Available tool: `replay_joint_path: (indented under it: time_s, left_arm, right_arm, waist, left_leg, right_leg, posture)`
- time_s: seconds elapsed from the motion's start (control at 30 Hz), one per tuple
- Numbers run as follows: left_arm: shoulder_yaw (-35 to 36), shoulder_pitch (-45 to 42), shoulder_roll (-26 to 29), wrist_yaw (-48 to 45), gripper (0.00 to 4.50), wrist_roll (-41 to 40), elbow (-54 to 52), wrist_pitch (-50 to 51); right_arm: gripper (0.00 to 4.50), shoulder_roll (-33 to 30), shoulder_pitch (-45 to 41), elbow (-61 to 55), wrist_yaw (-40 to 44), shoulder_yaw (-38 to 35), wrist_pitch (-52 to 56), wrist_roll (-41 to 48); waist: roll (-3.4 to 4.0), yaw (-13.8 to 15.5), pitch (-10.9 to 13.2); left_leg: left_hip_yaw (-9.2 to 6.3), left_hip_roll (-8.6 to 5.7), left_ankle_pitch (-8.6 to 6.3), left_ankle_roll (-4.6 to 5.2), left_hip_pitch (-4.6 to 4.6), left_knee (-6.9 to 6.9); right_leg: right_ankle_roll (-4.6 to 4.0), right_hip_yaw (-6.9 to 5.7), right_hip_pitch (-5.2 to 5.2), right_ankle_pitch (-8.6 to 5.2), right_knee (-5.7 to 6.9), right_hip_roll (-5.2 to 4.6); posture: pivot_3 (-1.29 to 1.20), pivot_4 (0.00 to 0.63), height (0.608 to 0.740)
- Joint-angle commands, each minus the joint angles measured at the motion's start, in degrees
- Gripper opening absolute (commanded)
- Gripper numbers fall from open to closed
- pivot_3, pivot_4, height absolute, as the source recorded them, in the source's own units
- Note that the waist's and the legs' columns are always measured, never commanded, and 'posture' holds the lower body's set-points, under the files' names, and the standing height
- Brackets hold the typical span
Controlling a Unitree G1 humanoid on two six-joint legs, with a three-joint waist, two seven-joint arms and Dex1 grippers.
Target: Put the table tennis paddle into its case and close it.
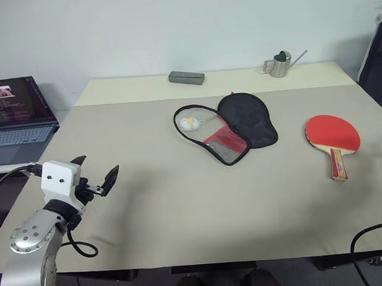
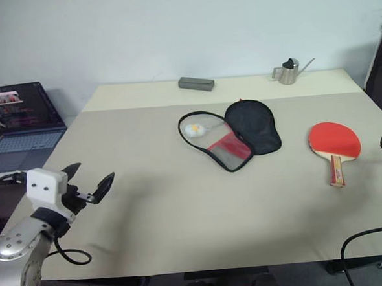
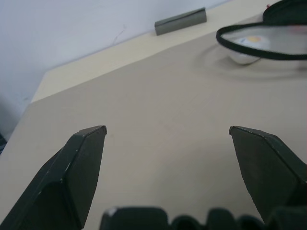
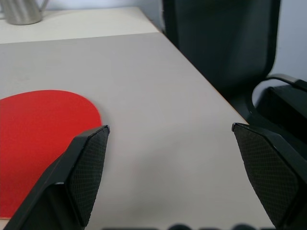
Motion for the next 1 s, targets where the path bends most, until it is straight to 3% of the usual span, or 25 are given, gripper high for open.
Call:
replay_joint_path:
  time_s: [0.03, 0.43, 0.7, 1.0]
  left_arm:
    - [0.5, -1.2, 0.2, 1.1, 4.50, 1.3, 0.8, -1.2]
    - [1.3, -1.2, -3.5, 4.9, 4.50, 4.0, 2.9, -4.5]
    - [4.8, 0.6, -1.4, 3.0, 4.50, 2.6, 4.7, -6.1]
    - [2.4, -4.4, -1.1, 3.2, 4.50, 3.5, 6.5, -5.7]
  right_arm:
    - [4.48, -1.9, -2.4, -0.6, 0.2, 0.0, 0.1, -0.8]
    - [4.48, -1.4, -3.8, -1.2, 3.2, 0.3, 0.0, -1.5]
    - [4.48, 1.7, -2.9, -2.6, 6.6, -0.6, -0.3, 0.0]
    - [4.48, 3.8, -0.2, -5.1, 11.5, -0.6, -0.3, 1.5]
  waist:
    - [0.00, 0.0, 0.0]
    - [-0.01, -0.1, 0.0]
    - [-0.01, -0.1, 0.0]
    - [-0.01, 0.2, 0.0]
  left_leg:
    - [0.00, 0.00, 0.00, -0.01, 0.00, 0.00]
    - [0.07, 0.02, 0.00, -0.02, -0.01, 0.00]
    - [0.08, 0.07, 0.00, -0.03, 0.00, 0.00]
    - [0.02, 0.05, 0.00, -0.03, -0.01, 0.03]
  right_leg:
    - [0.00, 0.00, 0.00, 0.00, -0.01, 0.00]
    - [0.02, 0.01, 0.00, 0.01, -0.07, 0.01]
    - [0.03, 0.02, 0.00, 0.02, -0.07, 0.05]
    - [0.05, -0.02, 0.02, 0.03, -0.09, 0.04]
  posture:
    - [0.00, 0.150, 0.740]
    - [0.00, 0.150, 0.740]
    - [0.00, 0.150, 0.740]
    - [0.00, 0.150, 0.740]
